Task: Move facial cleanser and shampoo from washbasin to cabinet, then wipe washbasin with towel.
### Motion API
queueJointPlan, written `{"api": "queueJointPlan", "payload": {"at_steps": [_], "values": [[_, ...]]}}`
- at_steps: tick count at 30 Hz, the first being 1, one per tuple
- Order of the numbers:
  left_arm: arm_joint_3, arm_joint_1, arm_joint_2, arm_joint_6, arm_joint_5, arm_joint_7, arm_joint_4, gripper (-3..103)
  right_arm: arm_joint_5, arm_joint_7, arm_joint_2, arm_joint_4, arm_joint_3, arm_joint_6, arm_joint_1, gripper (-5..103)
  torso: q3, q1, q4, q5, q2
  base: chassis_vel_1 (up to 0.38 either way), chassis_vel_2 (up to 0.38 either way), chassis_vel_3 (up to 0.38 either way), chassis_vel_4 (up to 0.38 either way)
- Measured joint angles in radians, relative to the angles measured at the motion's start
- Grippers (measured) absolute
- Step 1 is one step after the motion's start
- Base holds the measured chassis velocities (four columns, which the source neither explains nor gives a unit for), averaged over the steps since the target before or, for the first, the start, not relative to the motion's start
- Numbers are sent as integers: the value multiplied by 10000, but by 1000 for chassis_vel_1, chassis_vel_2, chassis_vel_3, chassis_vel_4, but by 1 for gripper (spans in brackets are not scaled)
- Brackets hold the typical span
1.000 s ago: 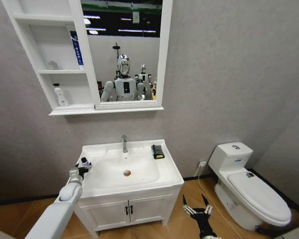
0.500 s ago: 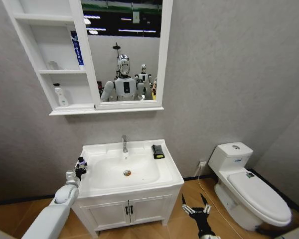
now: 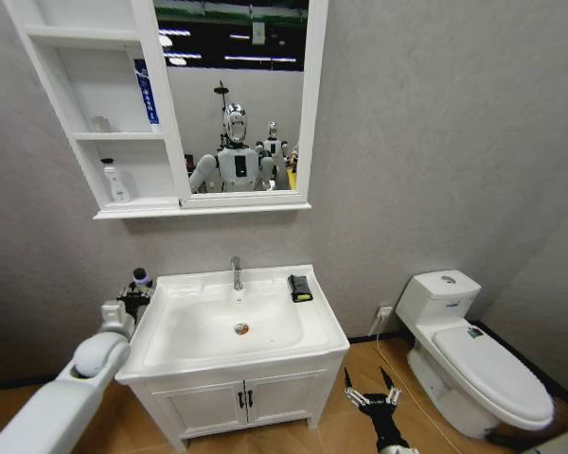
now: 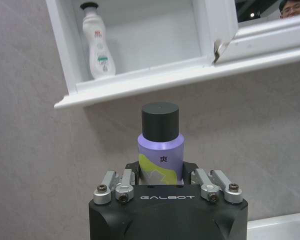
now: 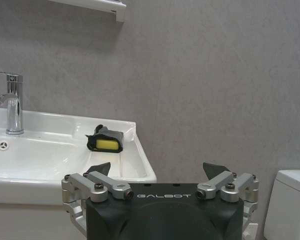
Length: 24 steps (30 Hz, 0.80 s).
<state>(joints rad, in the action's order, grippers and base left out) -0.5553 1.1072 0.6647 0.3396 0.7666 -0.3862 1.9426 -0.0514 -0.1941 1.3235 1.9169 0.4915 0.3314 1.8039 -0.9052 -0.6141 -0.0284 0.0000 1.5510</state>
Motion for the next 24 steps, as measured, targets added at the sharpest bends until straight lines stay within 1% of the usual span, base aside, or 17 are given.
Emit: {"api": "queueJointPlan", "payload": {"at_steps": [1,2,3,5,7,8,9,11,12,15,16,17,19,20,21,22,24], "values": [[-72,-146,-292,485,543,-307,335,43,42,0,5,37,-6,-17,0,100,0,0,2,0,0,0,0,0,0],[-85,-516,-704,1164,1309,-691,686,43,94,0,12,107,-8,-37,19,100,0,0,2,0,-1,0,0,0,0],[-85,-516,-704,1164,1309,-691,686,43,94,0,12,107,-8,-37,19,100,0,0,2,0,-1,0,0,0,0],[-36,-1240,-1369,2046,2657,-1135,1016,43,114,12,11,213,-11,-47,80,100,-1,0,0,-4,-1,0,0,0,0],[-29,-1998,-2031,2608,3851,-1278,1105,43,116,41,-16,246,-37,-47,78,100,-1,0,-4,0,0,0,0,0,0],[-29,-1998,-2031,2608,3851,-1278,1105,43,116,41,-16,246,-37,-47,78,100,-1,0,-4,0,0,0,0,0,0],[-29,-2456,-2453,2851,4422,-1306,1051,43,107,53,-68,221,-95,-46,-2,100,-1,-1,-3,0,0,0,0,0,0],[79,-3373,-3085,3097,5076,-1234,718,43,74,86,-148,119,-201,-26,-169,100,-1,0,1,1,-1,0,0,0,0],[79,-3373,-3085,3097,5076,-1234,718,43,74,86,-148,119,-201,-26,-169,100,-1,0,1,1,-1,0,0,0,0],[584,-4705,-3723,3274,5664,-656,-98,43,-159,128,-222,161,-240,-26,-257,100,-1,-1,1,0,-1,0,0,0,0],[712,-4979,-3825,3332,5869,-502,-288,43,-236,126,-230,211,-228,-36,-254,100,-1,-1,0,-1,-1,0,0,0,0],[712,-4979,-3825,3332,5869,-502,-288,43,-236,126,-230,211,-228,-36,-254,100,-1,-1,0,-1,-1,0,0,0,0],[1007,-5466,-4033,3545,6671,-282,-612,43,-351,125,-244,278,-176,-42,-244,100,-1,-1,1,-2,-1,0,0,0,0],[1007,-5466,-4033,3545,6671,-282,-612,43,-351,125,-244,278,-176,-42,-244,100,-1,-1,1,-2,-1,0,0,0,0],[1247,-5783,-4084,3640,7078,-274,-749,43,-384,127,-247,281,-138,-39,-245,100,-1,-1,2,-3,0,0,0,0,0],[1456,-6048,-4093,3680,7279,-253,-876,43,-403,134,-248,251,-118,-16,-265,100,-1,-1,0,-3,-1,0,0,0,0],[1590,-6242,-4063,3699,7382,-250,-927,43,-408,140,-249,191,-120,0,-286,100,-1,-1,1,-3,0,0,0,0,0]]}}
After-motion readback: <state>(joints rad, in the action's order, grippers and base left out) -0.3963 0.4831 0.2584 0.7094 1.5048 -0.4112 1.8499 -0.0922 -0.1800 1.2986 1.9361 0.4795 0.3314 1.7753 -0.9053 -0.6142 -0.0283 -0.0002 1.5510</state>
